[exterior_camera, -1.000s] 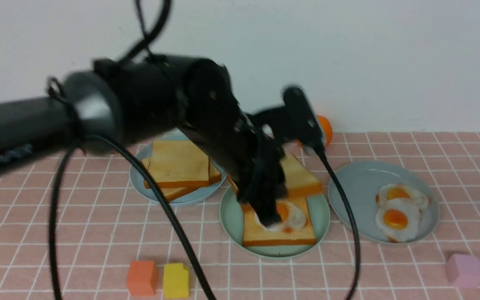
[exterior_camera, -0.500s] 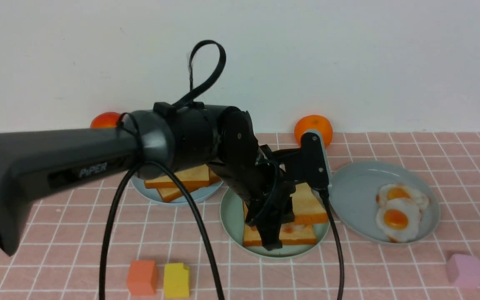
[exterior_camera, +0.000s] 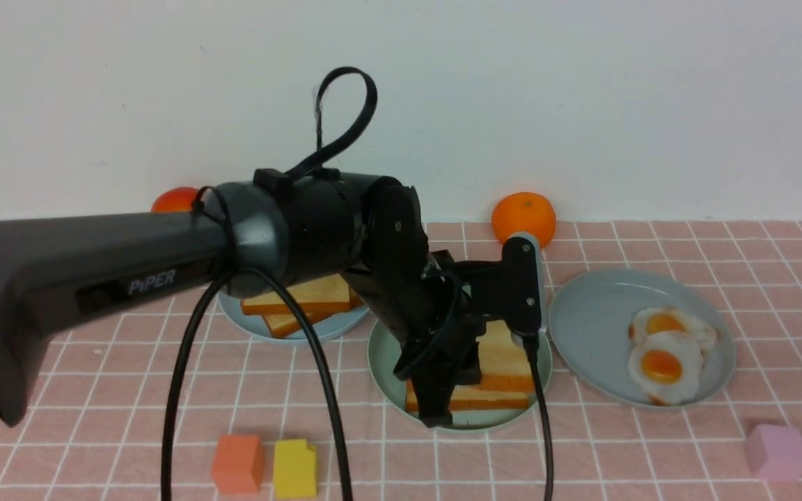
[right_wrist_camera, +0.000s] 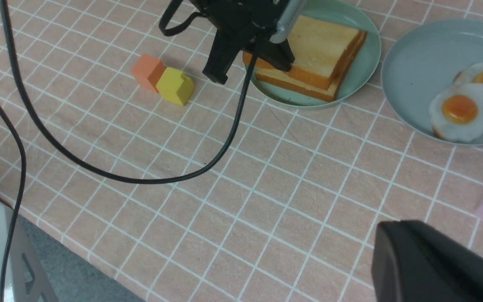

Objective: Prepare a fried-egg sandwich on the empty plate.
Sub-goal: Use the left arm to place a slice of bread on the fried egg in the middle

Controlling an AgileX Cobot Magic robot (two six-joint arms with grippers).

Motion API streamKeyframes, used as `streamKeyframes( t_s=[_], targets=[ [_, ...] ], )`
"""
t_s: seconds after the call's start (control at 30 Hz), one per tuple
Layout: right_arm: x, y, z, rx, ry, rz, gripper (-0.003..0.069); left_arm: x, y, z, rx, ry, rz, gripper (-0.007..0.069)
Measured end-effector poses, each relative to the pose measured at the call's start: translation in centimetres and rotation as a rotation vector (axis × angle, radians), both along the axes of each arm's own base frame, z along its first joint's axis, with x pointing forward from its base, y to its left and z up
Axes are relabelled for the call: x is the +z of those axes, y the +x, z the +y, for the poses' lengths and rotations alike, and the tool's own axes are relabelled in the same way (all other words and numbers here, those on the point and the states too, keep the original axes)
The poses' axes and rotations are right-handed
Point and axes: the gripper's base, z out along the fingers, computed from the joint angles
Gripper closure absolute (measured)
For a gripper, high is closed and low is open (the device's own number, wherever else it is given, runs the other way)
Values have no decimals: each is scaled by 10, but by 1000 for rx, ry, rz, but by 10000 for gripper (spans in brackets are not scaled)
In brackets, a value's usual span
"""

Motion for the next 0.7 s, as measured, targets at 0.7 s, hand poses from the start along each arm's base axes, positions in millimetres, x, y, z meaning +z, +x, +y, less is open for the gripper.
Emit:
streamKeyframes(
  t_s=[0.7],
  targets=[
    [0,-1,0,6,6,8,649,-19,10,0,40,-27,37,564]
  ],
)
